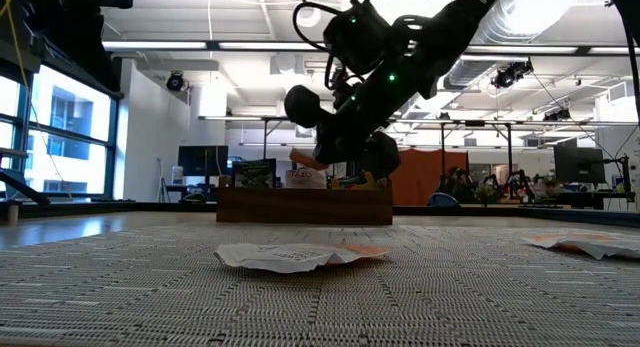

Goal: Pick & Place Tea
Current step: Put the white tea bag into the middle section of the wooden organizer

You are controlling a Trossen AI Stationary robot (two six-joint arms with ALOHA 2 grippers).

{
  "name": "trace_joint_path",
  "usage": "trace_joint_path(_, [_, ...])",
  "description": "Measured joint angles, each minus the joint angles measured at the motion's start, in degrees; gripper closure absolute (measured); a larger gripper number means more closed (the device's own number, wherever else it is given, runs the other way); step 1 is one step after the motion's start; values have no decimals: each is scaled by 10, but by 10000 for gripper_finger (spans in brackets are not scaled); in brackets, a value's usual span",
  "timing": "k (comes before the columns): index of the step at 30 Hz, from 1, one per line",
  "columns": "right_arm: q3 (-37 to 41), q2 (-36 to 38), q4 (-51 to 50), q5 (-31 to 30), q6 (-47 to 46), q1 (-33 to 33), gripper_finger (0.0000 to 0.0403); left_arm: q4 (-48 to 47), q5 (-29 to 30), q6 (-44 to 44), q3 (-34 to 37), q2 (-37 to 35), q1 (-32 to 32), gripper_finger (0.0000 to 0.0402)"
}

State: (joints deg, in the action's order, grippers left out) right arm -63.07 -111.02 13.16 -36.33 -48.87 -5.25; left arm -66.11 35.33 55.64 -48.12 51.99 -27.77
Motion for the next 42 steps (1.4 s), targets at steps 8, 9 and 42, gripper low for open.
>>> trace_joint_path(8, [0,0,10,52,24,-21,394,0,-1,-3,0,0,0,401])
trace_joint_path(9, [0,0,8,52,31,-23,389,0,-1,-3,0,0,0,401])
trace_joint_path(42, [-158,0,-233,186,443,-63,235,1,-4,-12,0,0,0,401])
